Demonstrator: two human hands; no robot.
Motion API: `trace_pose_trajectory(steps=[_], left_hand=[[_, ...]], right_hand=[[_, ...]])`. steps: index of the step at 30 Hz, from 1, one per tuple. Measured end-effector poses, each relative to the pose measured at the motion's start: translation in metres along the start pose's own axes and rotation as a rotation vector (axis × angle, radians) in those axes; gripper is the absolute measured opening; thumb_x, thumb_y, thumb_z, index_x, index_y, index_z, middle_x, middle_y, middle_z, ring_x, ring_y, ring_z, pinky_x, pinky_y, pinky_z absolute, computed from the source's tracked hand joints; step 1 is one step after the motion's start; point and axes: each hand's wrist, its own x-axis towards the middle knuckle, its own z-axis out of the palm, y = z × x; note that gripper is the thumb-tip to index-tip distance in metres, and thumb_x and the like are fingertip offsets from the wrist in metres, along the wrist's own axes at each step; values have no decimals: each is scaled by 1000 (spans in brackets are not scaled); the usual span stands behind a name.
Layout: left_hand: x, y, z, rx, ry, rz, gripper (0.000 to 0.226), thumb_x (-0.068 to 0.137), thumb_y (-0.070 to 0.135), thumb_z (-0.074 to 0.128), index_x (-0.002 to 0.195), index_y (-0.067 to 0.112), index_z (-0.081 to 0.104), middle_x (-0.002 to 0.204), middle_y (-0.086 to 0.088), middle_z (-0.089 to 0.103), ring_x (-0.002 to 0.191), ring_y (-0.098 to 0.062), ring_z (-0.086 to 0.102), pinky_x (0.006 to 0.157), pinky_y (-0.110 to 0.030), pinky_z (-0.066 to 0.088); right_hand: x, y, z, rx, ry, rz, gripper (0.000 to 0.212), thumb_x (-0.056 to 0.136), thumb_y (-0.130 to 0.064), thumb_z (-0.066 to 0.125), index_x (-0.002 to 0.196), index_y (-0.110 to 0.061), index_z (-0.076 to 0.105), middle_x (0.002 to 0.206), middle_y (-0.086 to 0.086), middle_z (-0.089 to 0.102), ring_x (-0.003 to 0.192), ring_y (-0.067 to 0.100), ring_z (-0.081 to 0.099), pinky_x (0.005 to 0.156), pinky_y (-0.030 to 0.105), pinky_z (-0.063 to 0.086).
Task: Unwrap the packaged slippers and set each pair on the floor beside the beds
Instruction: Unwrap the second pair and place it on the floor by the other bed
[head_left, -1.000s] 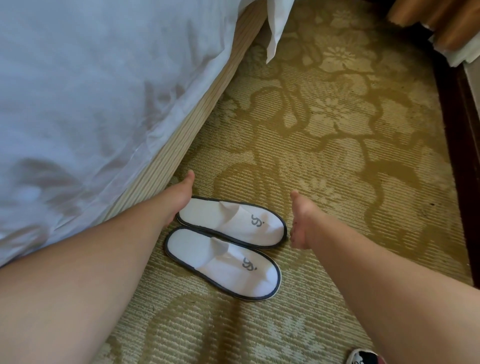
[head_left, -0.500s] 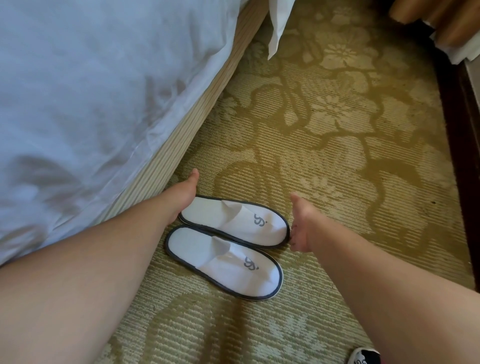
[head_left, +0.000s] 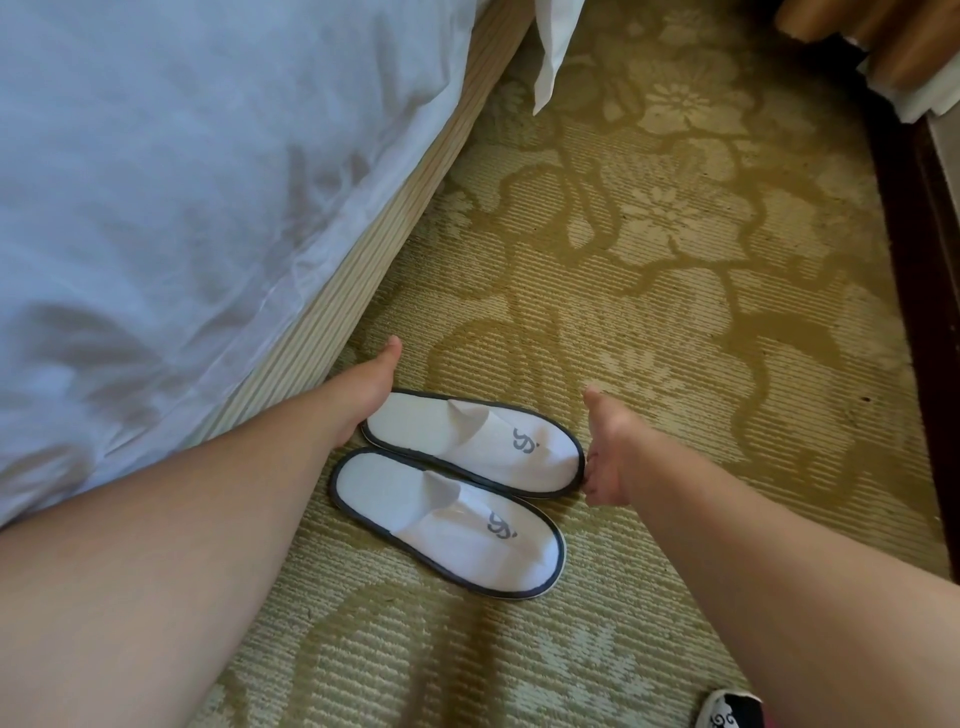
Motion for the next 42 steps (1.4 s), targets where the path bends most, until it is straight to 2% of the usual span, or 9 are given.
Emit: trace_pose_trajectory(steps=[3, 6, 11, 17, 21, 29, 35, 39, 42], left_hand=[[-2, 1, 0, 3, -2, -1, 128, 50, 101, 22, 155, 28, 29, 161, -6, 31, 145, -28, 31, 118, -54, 23], [-6, 3, 1, 5, -5, 0, 116, 64, 96, 21, 156, 26, 25, 162, -6, 27, 147, -28, 28, 120, -53, 21], [-8, 2, 1, -6, -17, 8, 106, 75, 91, 21, 157, 25, 22, 163, -6, 25, 148, -28, 25, 121, -51, 18], [-12, 3, 1, -25, -26, 19, 94, 85, 83, 23, 157, 22, 22, 163, -7, 25, 148, -28, 26, 121, -48, 18], [-17, 1, -1, 0, -32, 14, 90, 89, 79, 24, 158, 22, 17, 164, -7, 22, 149, -29, 23, 121, -47, 17], [-37, 0, -3, 140, -46, -76, 76, 98, 67, 20, 159, 24, 5, 166, -12, 9, 152, -31, 11, 121, -49, 10], [-49, -4, -5, 245, -91, -276, 97, 87, 81, 26, 159, 22, -3, 159, -32, 17, 147, -45, 20, 117, -58, 14], [-50, -8, -6, 275, -78, -273, 98, 88, 80, 28, 159, 22, -3, 159, -31, 19, 147, -44, 22, 117, -57, 15], [-51, -10, -6, 308, -83, -255, 97, 88, 81, 26, 160, 21, -1, 158, -31, 21, 147, -42, 22, 118, -55, 17]], right_hand=[[-4, 1, 1, -2, 7, -2, 98, 80, -77, 42, 157, -21, 17, 165, 12, 10, 149, 38, 16, 116, 58, 18], [-7, 1, 1, 2, 12, -3, 95, 82, -75, 43, 157, -22, 18, 165, 12, 13, 149, 37, 18, 117, 56, 19], [-11, 4, -2, 10, -2, 0, 88, 91, -69, 41, 155, -11, 22, 160, 15, 27, 144, 35, 29, 117, 50, 24], [-24, 5, -7, 17, -45, -26, 80, 97, -64, 35, 156, -12, 19, 161, 15, 26, 145, 33, 29, 116, 46, 26], [-28, 13, -4, 25, -33, -18, 91, 91, -69, 40, 156, -11, 15, 164, 15, 14, 150, 35, 18, 120, 52, 19], [-45, 51, -1, -17, -50, 20, 99, 86, -75, 40, 158, -14, 11, 165, 14, 11, 150, 34, 15, 120, 53, 18], [-56, 71, 2, -18, -63, 49, 93, 92, -70, 37, 157, -11, 9, 165, 15, 11, 150, 34, 14, 120, 53, 17], [-64, 76, 5, -23, -60, 44, 85, 96, -65, 36, 157, -9, 14, 161, 18, 25, 144, 36, 30, 113, 50, 29], [-66, 79, 3, -36, -46, 37, 76, 101, -58, 34, 155, -8, 20, 154, 20, 37, 136, 36, 42, 91, 43, 37]])
